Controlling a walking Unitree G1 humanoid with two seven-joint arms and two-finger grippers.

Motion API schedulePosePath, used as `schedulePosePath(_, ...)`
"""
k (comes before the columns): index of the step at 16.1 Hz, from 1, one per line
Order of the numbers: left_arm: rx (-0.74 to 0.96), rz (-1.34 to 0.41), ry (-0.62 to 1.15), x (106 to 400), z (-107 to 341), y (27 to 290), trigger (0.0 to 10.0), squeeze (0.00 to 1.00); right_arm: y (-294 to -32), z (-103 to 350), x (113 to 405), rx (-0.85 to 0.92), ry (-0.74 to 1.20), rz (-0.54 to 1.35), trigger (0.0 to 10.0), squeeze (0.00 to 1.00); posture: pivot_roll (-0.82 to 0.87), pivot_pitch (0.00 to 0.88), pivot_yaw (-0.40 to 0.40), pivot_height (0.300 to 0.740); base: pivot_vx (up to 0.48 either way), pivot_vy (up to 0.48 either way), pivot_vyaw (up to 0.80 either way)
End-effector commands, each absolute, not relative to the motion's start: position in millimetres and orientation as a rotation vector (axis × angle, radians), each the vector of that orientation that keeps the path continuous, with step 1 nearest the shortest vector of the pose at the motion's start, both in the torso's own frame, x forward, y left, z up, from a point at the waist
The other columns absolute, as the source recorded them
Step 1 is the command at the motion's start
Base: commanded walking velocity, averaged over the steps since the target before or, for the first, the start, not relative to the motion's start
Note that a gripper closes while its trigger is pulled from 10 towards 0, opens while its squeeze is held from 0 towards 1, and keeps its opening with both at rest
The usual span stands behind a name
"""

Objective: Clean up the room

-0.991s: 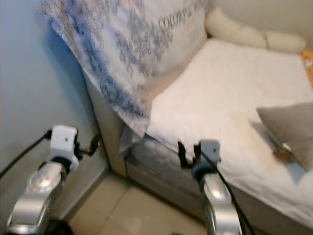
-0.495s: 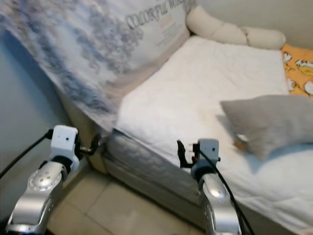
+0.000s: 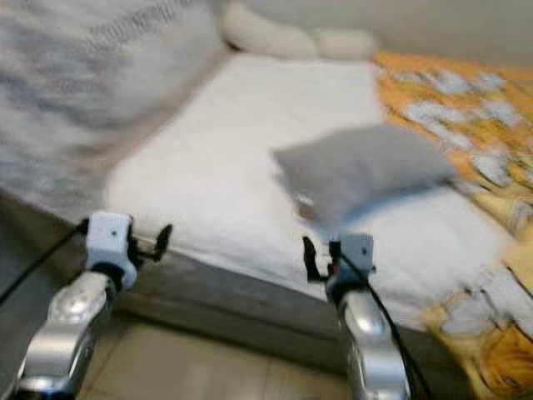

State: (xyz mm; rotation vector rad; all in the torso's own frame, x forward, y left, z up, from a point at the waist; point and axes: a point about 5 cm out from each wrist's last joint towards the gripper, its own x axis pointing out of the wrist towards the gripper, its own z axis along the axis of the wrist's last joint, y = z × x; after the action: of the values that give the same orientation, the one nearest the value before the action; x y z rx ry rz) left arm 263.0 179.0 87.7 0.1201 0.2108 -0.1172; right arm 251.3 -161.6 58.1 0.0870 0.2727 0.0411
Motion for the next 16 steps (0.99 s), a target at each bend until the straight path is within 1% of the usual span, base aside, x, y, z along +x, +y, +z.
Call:
schedulePosePath(1,0.118,-0.135,0.189,266,92,176,10.0,0.0,-164,60,253,0.085,0.269,0.032,10.0,1.0,-0.07,0.0,0.031,0.74,0.0,0.0,-0.78)
schedulePosePath(3,0.111,-0.147,0.184,270,94,176,10.0,0.0,-162,64,259,0.076,0.254,0.039,10.0,1.0,-0.07,0.0,0.026,0.74,0.304,0.0,-0.78)
schedulePosePath(7,0.103,-0.153,0.176,279,100,177,10.0,0.0,-160,74,272,0.057,0.214,0.059,10.0,1.0,-0.05,0.0,0.017,0.74,0.398,0.0,0.0)
schedulePosePath(12,0.112,-0.165,0.152,288,107,178,10.0,0.0,-160,75,281,0.042,0.22,0.055,10.0,1.0,-0.04,0.0,0.005,0.74,0.438,0.0,0.0)
schedulePosePath(16,0.109,-0.173,0.154,290,106,178,10.0,0.0,-163,75,283,0.043,0.219,0.043,10.0,1.0,-0.04,0.0,0.008,0.74,0.444,0.0,-0.75)
